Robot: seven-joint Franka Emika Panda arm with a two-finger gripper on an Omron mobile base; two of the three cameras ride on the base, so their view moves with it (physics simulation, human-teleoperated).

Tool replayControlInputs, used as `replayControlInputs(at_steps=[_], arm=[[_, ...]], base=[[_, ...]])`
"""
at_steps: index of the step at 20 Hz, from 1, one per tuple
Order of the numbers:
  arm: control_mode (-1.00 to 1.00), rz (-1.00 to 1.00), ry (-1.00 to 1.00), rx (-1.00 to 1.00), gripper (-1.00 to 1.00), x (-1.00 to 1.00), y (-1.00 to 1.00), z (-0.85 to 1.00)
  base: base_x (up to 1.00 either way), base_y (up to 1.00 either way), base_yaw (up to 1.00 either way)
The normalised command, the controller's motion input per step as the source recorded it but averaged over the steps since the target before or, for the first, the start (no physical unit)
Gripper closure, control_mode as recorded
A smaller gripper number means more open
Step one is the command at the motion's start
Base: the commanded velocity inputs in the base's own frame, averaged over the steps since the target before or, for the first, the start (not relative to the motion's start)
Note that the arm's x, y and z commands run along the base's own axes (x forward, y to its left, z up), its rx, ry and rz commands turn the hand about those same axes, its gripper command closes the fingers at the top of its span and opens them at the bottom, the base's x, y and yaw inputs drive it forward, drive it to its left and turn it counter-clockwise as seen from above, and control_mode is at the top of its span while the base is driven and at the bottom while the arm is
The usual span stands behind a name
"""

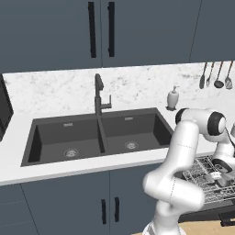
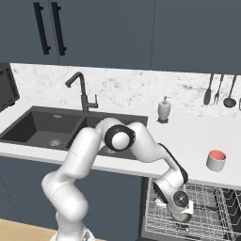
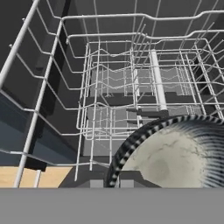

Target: Pick up the cup and bowl from the counter, place them in the dishwasher, and close the dishwasher door.

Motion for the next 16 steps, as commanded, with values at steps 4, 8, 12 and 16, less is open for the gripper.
replayControlInputs(at_steps=[4,8,12,16], arm=[[-1.00,0.00,0.00,0.00,-1.00,0.00,0.00,0.00],[-1.00,0.00,0.00,-0.01,-1.00,0.00,0.00,0.05],[-1.00,0.00,0.01,-0.05,-1.00,0.00,0.00,0.27],[-1.00,0.00,0.00,0.00,-1.00,-0.13,0.00,0.90]], base=[[0.00,0.00,0.00],[0.00,0.00,0.00],[0.00,0.00,0.00],[0.00,0.00,0.00]])
